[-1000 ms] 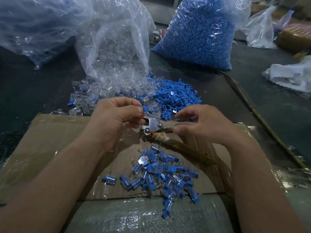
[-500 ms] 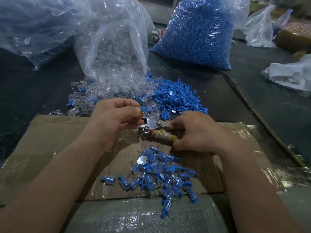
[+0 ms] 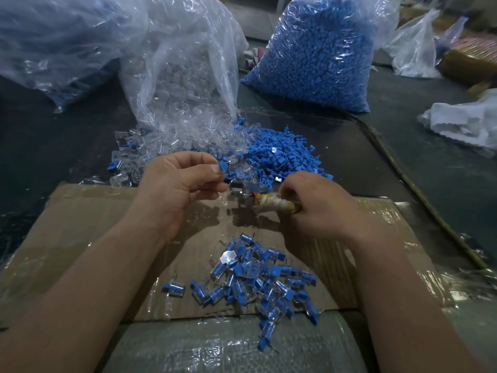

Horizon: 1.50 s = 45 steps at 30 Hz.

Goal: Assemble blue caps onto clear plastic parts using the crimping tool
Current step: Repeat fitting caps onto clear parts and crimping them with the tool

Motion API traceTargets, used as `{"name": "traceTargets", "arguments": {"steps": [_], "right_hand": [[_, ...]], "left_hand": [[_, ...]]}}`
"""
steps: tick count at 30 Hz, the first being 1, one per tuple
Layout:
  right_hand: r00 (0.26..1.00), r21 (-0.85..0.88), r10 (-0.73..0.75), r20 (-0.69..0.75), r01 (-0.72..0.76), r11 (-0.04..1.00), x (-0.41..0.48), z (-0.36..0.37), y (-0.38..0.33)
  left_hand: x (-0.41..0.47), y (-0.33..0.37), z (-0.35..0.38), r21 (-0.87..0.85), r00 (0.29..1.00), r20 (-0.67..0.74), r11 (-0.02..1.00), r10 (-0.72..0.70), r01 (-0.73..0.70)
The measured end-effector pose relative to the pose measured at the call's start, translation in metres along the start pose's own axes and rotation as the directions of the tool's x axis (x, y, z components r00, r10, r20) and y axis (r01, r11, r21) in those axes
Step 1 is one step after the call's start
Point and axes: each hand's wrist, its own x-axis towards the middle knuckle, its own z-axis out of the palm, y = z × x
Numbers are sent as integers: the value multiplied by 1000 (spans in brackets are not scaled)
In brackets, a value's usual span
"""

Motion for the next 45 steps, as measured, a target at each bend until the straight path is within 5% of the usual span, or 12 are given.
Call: {"name": "traceTargets", "arguments": {"steps": [11, 30, 45], "right_hand": [[962, 302, 44, -271, 42, 952, -3, 0, -10], [987, 244, -40, -156, 78, 967, 0, 10, -25], [988, 254, -12, -155, 52, 966, 0, 9, -33]], "left_hand": [[-2, -5, 4, 11, 993, -43, 994, 106, -106], [-6, -5, 8, 38, 978, -76, 981, 195, -192], [-12, -5, 13, 219, 960, -136, 952, 245, -212]]}}
